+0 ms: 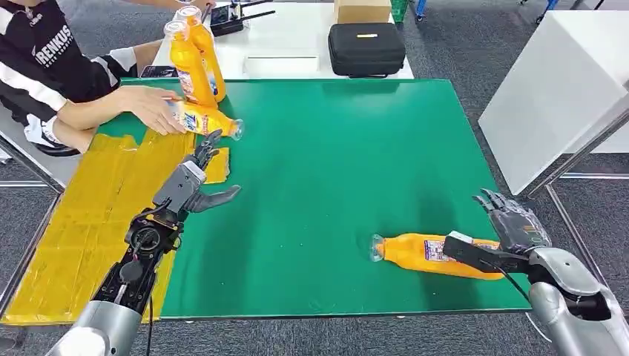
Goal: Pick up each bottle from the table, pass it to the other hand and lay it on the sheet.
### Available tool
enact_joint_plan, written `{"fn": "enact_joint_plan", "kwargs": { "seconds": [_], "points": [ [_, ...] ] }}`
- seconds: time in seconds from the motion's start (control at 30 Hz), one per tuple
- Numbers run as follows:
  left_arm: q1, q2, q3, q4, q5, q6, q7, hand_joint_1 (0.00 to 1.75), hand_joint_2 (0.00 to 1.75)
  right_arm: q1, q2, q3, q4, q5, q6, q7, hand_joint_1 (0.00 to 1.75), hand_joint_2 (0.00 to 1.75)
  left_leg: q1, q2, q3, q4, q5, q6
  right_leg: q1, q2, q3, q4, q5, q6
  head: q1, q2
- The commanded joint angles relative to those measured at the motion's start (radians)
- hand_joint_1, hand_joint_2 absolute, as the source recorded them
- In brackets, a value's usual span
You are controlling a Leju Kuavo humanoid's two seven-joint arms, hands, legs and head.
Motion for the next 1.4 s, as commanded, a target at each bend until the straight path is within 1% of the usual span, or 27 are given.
{"fn": "enact_joint_plan", "kwargs": {
  "seconds": [0.03, 0.07, 0.1, 0.13, 0.17, 0.2, 0.27, 0.3, 0.33, 0.43, 0.63, 0.67, 0.7, 0.73, 0.77, 0.8, 0.83, 0.87, 0.93, 0.97, 1.0, 1.03, 1.1, 1.13, 1.27, 1.37, 1.4],
  "points": [
    [-0.036, -0.011, -0.014, 0.050, 0.004, -0.005, 0.003, 0.00, 1.75, 0.004, 0.094, 0.008, 0.173, 0.007, 0.021, -0.037, 0.00, 1.75, 0.002, 0.000, 0.008, -0.001, -0.003, -0.003, 0.003, -0.002, 0.009, -0.002, -0.002, -0.003, 0.000, 0.000],
    [-0.042, -0.015, -0.016, 0.054, 0.006, -0.007, 0.003, 0.00, 1.75, 0.003, 0.100, 0.016, 0.190, 0.011, 0.021, -0.038, 0.00, 1.75, 0.002, 0.000, 0.005, -0.001, -0.001, -0.002, 0.003, -0.002, 0.007, -0.002, -0.001, -0.002, 0.000, 0.000],
    [-0.053, -0.018, -0.021, 0.066, 0.008, -0.009, 0.004, 0.00, 1.75, -0.008, 0.111, 0.026, 0.223, 0.018, 0.017, -0.043, 0.00, 1.75, 0.003, 0.000, 0.009, -0.001, -0.003, -0.003, 0.003, -0.002, 0.011, -0.003, -0.002, -0.003, 0.000, 0.000],
    [-0.062, -0.022, -0.025, 0.078, 0.011, -0.010, 0.005, 0.00, 1.75, -0.017, 0.125, 0.031, 0.245, 0.022, 0.008, -0.051, 0.00, 1.75, 0.003, 0.000, 0.007, -0.001, -0.002, -0.002, 0.003, -0.002, 0.009, -0.003, -0.001, -0.002, 0.000, 0.000],
    [-0.067, -0.025, -0.028, 0.084, 0.012, -0.010, 0.005, 0.00, 1.75, -0.021, 0.140, 0.033, 0.258, 0.024, 0.002, -0.054, 0.00, 1.75, 0.003, 0.000, 0.011, -0.001, -0.003, -0.003, 0.004, -0.002, 0.012, -0.003, -0.002, -0.003, 0.000, 0.000],
    [-0.068, -0.028, -0.030, 0.088, 0.013, -0.009, 0.006, 0.00, 1.75, -0.020, 0.153, 0.038, 0.262, 0.030, -0.003, -0.056, 0.00, 1.75, 0.003, 0.000, 0.009, -0.001, -0.002, -0.002, 0.003, -0.001, 0.010, -0.003, -0.001, -0.002, 0.000, 0.000],
    [-0.067, -0.032, -0.031, 0.093, 0.013, -0.005, 0.005, 0.00, 1.75, -0.019, 0.170, 0.049, 0.272, 0.040, -0.009, -0.047, 0.00, 1.75, 0.004, 0.003, 0.015, -0.001, -0.004, -0.005, 0.004, -0.001, 0.015, -0.003, -0.003, -0.004, 0.000, 0.000],
    [-0.066, -0.032, -0.034, 0.097, 0.013, 0.001, 0.003, 0.00, 1.75, -0.023, 0.178, 0.050, 0.290, 0.045, -0.015, -0.045, 0.00, 1.75, 0.004, 0.003, 0.015, -0.001, -0.005, -0.004, 0.004, -0.001, 0.015, -0.004, -0.003, -0.003, 0.000, 0.000],
    [-0.063, -0.032, -0.034, 0.098, 0.015, 0.006, 0.001, 0.00, 1.75, -0.029, 0.182, 0.052, 0.306, 0.050, -0.019, -0.052, 0.00, 1.75, 0.004, 0.004, 0.017, -0.002, -0.006, -0.005, 0.005, -0.001, 0.017, -0.004, -0.003, -0.003, 0.000, 0.000],
    [-0.062, -0.028, -0.028, 0.107, 0.024, 0.012, -0.003, 0.00, 1.75, -0.060, 0.185, 0.064, 0.354, 0.055, -0.032, -0.082, 0.00, 1.75, 0.003, 0.006, 0.020, -0.001, -0.007, -0.003, 0.004, 0.002, 0.018, -0.004, -0.004, -0.002, 0.000, 0.000],
    [-0.059, -0.026, -0.025, 0.107, 0.026, 0.014, -0.005, 0.00, 1.75, -0.067, 0.191, 0.066, 0.354, 0.055, -0.035, -0.086, 0.00, 1.75, 0.004, 0.007, 0.025, -0.001, -0.008, -0.004, 0.005, 0.002, 0.022, -0.004, -0.005, -0.002, 0.000, 0.000],
    [-0.057, -0.027, -0.023, 0.105, 0.027, 0.014, -0.006, 0.00, 1.75, -0.061, 0.192, 0.065, 0.339, 0.054, -0.041, -0.095, 0.00, 1.75, 0.004, 0.007, 0.025, -0.001, -0.008, -0.003, 0.005, 0.003, 0.021, -0.003, -0.004, -0.001, 0.000, 0.000],
    [-0.049, -0.026, -0.018, 0.102, 0.028, 0.019, -0.009, 0.00, 1.75, -0.059, 0.199, 0.071, 0.312, 0.075, -0.086, -0.108, 0.00, 1.75, 0.004, 0.006, 0.025, -0.001, -0.008, -0.004, 0.005, 0.001, 0.022, -0.003, -0.005, -0.002, 0.000, 0.000],
    [-0.038, -0.023, -0.015, 0.093, 0.028, 0.024, -0.009, 0.00, 1.75, -0.061, 0.226, 0.048, 0.285, 0.077, -0.142, -0.100, 0.00, 1.75, 0.004, 0.006, 0.026, -0.002, -0.008, -0.005, 0.005, 0.000, 0.022, -0.004, -0.005, -0.002, 0.000, 0.000],
    [-0.018, -0.020, -0.008, 0.079, 0.024, 0.037, -0.011, 0.00, 1.75, -0.068, 0.275, 0.017, 0.242, 0.066, -0.228, -0.103, 0.00, 1.75, 0.004, 0.006, 0.027, -0.002, -0.008, -0.005, 0.006, 0.000, 0.024, -0.004, -0.006, -0.002, 0.000, 0.000],
    [0.007, -0.016, 0.001, 0.061, 0.019, 0.047, -0.012, 0.00, 1.75, -0.080, 0.324, 0.000, 0.183, 0.057, -0.283, -0.093, 0.00, 1.75, 0.004, 0.009, 0.028, -0.003, -0.008, -0.005, 0.005, 0.004, 0.025, -0.004, -0.005, -0.002, 0.000, 0.000],
    [0.022, -0.015, 0.007, 0.050, 0.016, 0.050, -0.013, 0.00, 1.75, -0.085, 0.362, -0.010, 0.125, 0.040, -0.339, -0.108, 0.00, 1.75, 0.003, 0.012, 0.027, -0.002, -0.008, -0.004, 0.004, 0.008, 0.024, -0.003, -0.005, -0.001, 0.000, 0.000],
    [0.029, -0.015, 0.012, 0.047, 0.015, 0.051, -0.013, 0.00, 1.75, -0.085, 0.383, -0.005, 0.071, 0.028, -0.357, -0.116, 0.00, 1.75, 0.003, 0.013, 0.028, -0.002, -0.009, -0.005, 0.004, 0.008, 0.024, -0.003, -0.005, -0.002, 0.000, 0.000],
    [0.027, -0.019, 0.019, 0.059, 0.008, 0.052, -0.021, 0.00, 1.75, -0.065, 0.393, 0.021, -0.046, 0.047, -0.378, -0.095, 0.00, 1.75, 0.003, 0.015, 0.028, -0.002, -0.010, -0.006, 0.004, 0.010, 0.025, -0.002, -0.006, -0.003, 0.000, 0.000],
    [0.024, -0.020, 0.020, 0.064, 0.006, 0.053, -0.023, 0.00, 1.75, -0.054, 0.389, 0.033, -0.077, 0.052, -0.367, -0.089, 0.00, 1.75, 0.002, 0.014, 0.025, -0.001, -0.008, -0.004, 0.003, 0.010, 0.022, 0.000, -0.003, -0.002, 0.000, 0.000],
    [0.021, -0.021, 0.022, 0.069, 0.006, 0.053, -0.024, 0.00, 1.75, -0.042, 0.385, 0.042, -0.104, 0.057, -0.362, -0.088, 0.00, 1.75, 0.003, 0.016, 0.024, 0.001, -0.010, -0.006, 0.004, 0.011, 0.020, 0.002, -0.004, -0.003, 0.000, 0.000],
    [0.019, -0.023, 0.024, 0.072, 0.005, 0.053, -0.026, 0.00, 1.75, -0.025, 0.382, 0.050, -0.133, 0.054, -0.355, -0.089, 0.00, 1.75, 0.002, 0.012, 0.020, 0.000, -0.008, -0.004, 0.002, 0.007, 0.017, 0.002, -0.003, -0.002, -0.001, 0.000],
    [0.020, -0.023, 0.029, 0.071, 0.005, 0.052, -0.027, 0.00, 1.75, 0.005, 0.374, 0.062, -0.178, 0.048, -0.347, -0.092, 0.00, 1.75, 0.003, 0.009, 0.019, 0.001, -0.009, -0.006, 0.004, 0.004, 0.016, 0.003, -0.005, -0.004, 0.000, 0.000],
    [0.021, -0.022, 0.030, 0.070, 0.005, 0.052, -0.027, 0.00, 1.75, 0.010, 0.375, 0.063, -0.181, 0.048, -0.348, -0.092, 0.00, 1.75, 0.004, 0.008, 0.016, 0.000, -0.007, -0.005, 0.004, 0.003, 0.014, 0.001, -0.004, -0.003, 0.000, 0.000],
    [0.025, -0.024, 0.041, 0.065, 0.003, 0.048, -0.027, 0.00, 1.75, 0.028, 0.358, 0.085, -0.231, -0.021, -0.329, -0.128, 0.00, 1.75, 0.004, 0.008, 0.017, 0.001, -0.010, -0.006, 0.004, 0.005, 0.016, 0.002, -0.007, -0.004, 0.000, 0.000],
    [0.028, -0.019, 0.045, 0.061, 0.005, 0.047, -0.027, 0.00, 1.75, 0.041, 0.340, 0.105, -0.262, -0.063, -0.312, -0.138, 0.00, 1.75, 0.003, 0.007, 0.012, 0.000, -0.007, -0.005, 0.003, 0.005, 0.011, 0.001, -0.005, -0.004, 0.000, 0.000],
    [0.027, -0.019, 0.048, 0.058, 0.006, 0.045, -0.027, 0.00, 1.75, 0.045, 0.327, 0.119, -0.270, -0.095, -0.278, -0.143, 0.00, 1.75, 0.003, 0.007, 0.013, 0.001, -0.008, -0.005, 0.004, 0.005, 0.012, 0.002, -0.006, -0.004, 0.000, 0.000]
  ]
}}
